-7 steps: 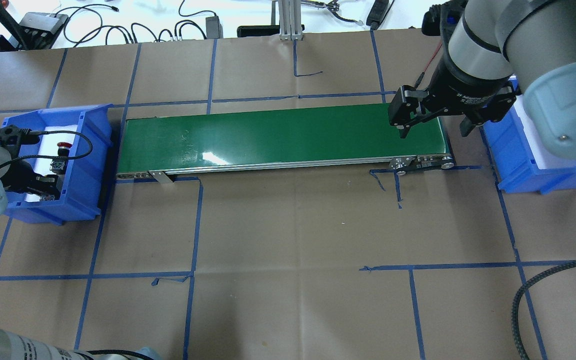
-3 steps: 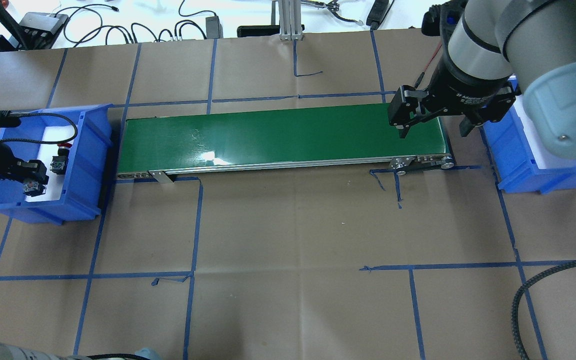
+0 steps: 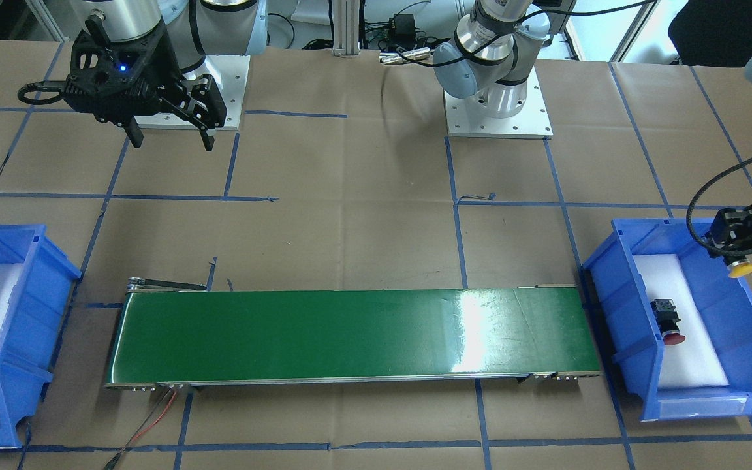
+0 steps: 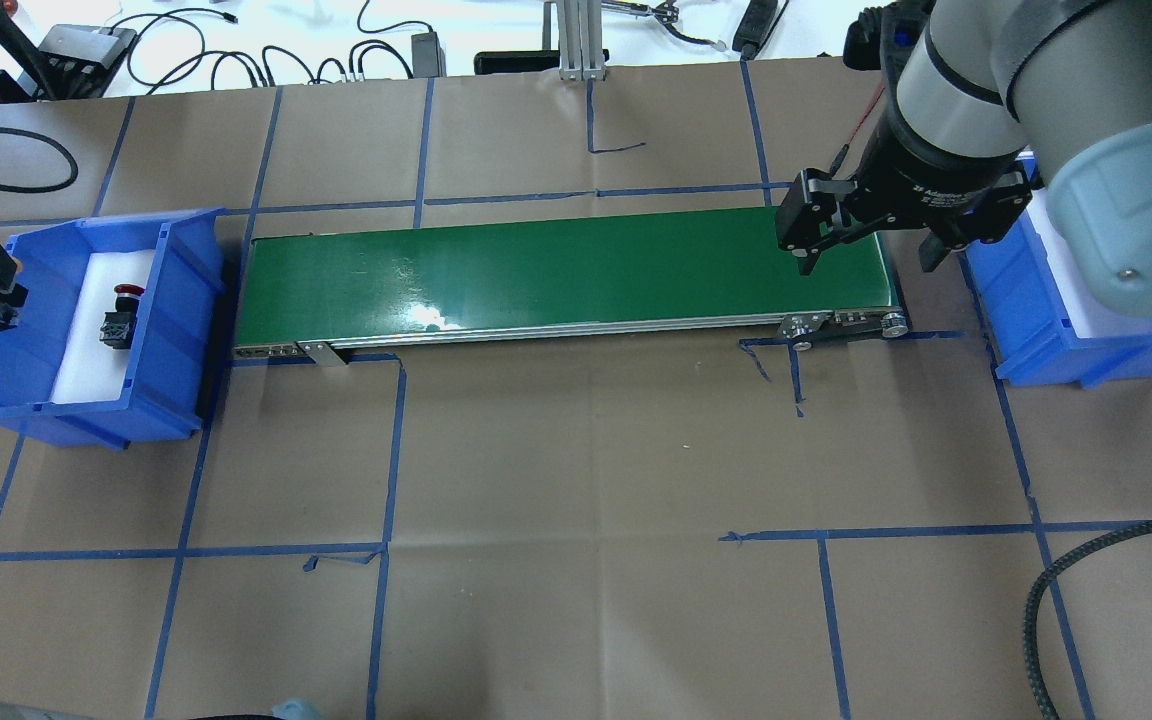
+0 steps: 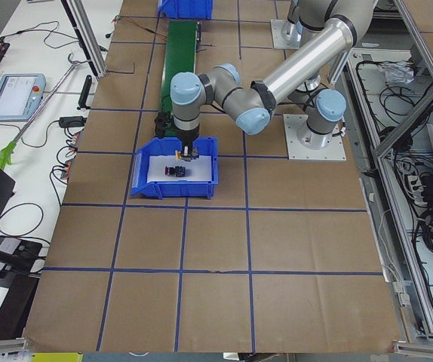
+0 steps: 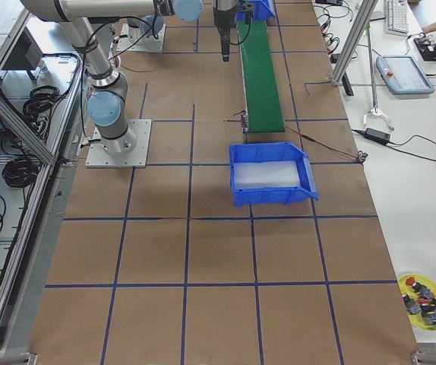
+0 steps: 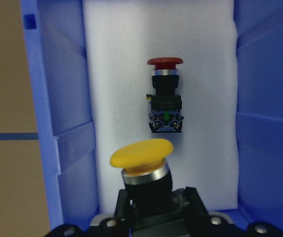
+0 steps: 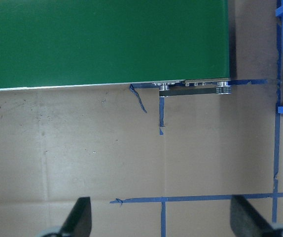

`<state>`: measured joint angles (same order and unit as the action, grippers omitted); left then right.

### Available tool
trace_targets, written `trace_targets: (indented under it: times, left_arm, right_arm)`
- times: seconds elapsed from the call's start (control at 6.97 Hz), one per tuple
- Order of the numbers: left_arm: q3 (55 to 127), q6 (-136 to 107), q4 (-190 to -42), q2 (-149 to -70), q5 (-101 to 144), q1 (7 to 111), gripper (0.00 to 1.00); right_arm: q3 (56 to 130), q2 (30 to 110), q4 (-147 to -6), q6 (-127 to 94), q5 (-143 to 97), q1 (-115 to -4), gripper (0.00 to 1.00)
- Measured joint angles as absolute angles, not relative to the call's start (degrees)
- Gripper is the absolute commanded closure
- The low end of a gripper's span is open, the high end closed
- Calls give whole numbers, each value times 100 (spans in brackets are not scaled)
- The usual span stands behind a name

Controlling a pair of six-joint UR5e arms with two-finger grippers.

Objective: Transport two buttons from left to right
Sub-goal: 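Lift the yellow button and carry it toward the conveyor belt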

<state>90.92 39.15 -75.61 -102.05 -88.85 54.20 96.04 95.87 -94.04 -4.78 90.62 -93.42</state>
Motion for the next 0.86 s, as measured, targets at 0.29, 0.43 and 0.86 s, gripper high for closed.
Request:
trace_targets:
  times: [0.29,0.43,0.86]
  left_arm:
    - [8452,3913,-8187,-10250,-8887,5866,89]
    - [8347,3777,-8229,-10310,-8882,6211,89]
    - [8307,2653,-8052,-10610,-8856,7205,89]
  right_arm:
    - [9599,9585,-9404,-473,9061,-9330,0]
    - [9600,9583,-9406,-469,9061,-9327,0]
    - [9636,9577,-9415,-462,9062,-9326,0]
